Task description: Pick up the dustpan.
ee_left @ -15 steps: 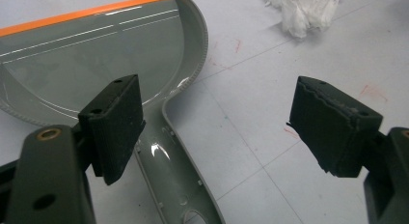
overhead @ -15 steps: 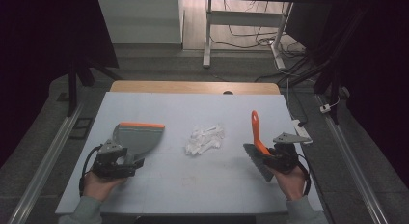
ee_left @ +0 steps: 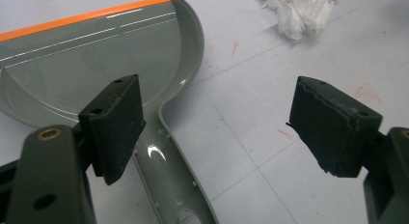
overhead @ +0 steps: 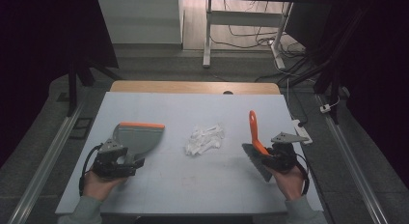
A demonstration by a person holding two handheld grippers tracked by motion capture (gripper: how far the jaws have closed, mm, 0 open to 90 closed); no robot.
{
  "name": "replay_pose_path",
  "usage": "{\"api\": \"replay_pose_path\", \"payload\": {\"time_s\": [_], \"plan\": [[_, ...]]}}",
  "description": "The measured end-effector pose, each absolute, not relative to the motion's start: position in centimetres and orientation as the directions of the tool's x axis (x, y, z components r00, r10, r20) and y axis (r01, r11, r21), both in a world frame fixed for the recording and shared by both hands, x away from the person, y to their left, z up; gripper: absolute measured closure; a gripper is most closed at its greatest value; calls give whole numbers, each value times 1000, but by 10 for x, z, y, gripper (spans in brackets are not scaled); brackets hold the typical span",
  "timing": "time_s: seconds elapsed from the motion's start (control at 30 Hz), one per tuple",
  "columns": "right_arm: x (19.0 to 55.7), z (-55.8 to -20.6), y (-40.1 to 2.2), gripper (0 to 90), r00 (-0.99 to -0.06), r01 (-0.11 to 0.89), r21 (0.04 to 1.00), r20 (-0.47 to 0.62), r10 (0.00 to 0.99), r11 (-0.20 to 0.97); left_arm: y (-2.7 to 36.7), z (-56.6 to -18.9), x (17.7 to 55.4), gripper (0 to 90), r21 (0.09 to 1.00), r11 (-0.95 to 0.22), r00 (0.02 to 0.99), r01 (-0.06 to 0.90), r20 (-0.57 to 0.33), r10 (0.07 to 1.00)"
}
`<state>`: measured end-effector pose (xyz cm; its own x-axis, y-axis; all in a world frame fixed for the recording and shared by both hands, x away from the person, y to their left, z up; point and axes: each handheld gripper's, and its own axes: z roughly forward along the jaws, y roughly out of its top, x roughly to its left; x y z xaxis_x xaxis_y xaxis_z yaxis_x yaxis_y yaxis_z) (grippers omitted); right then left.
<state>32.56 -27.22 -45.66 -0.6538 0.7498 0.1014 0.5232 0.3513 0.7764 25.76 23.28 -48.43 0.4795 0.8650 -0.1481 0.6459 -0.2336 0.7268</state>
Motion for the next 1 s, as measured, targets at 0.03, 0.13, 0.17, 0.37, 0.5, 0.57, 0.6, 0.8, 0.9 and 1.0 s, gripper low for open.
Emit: {"api": "replay_pose_path", "payload": {"time_s": [0.03, 0.13, 0.17, 0.37, 0.5, 0.57, 0.6, 0.8, 0.9, 1.0], "plan": [[326, -457, -272, 702, -653, 525, 776, 103, 751, 350, 232, -483, 258, 209, 726, -236, 480, 645, -146, 865], [326, -456, -272, 702, -653, 525, 776, 103, 751, 349, 229, -481, 257, 210, 724, -241, 480, 646, -141, 866], [325, -456, -272, 702, -654, 522, 778, 102, 750, 350, 228, -479, 257, 210, 722, -245, 482, 647, -138, 865], [324, -456, -275, 702, -651, 522, 780, 102, 753, 346, 222, -468, 257, 208, 705, -250, 483, 664, -150, 863], [324, -457, -277, 702, -644, 528, 778, 105, 758, 341, 222, -460, 261, 207, 689, -260, 469, 677, -130, 874], [325, -457, -278, 702, -641, 531, 776, 106, 761, 340, 224, -456, 263, 208, 676, -268, 457, 686, -114, 882], [326, -458, -278, 702, -641, 530, 777, 106, 761, 339, 225, -454, 263, 209, 670, -266, 448, 693, -111, 887], [327, -456, -277, 702, -640, 528, 779, 103, 761, 339, 233, -455, 264, 206, 615, -241, 391, 751, -120, 912], [326, -456, -275, 702, -644, 524, 779, 99, 759, 343, 232, -463, 266, 195, 575, -249, 376, 779, -110, 920], [326, -456, -275, 702, -645, 522, 780, 98, 758, 344, 233, -471, 268, 173, 540, -239, 348, 807, -107, 931]]}}
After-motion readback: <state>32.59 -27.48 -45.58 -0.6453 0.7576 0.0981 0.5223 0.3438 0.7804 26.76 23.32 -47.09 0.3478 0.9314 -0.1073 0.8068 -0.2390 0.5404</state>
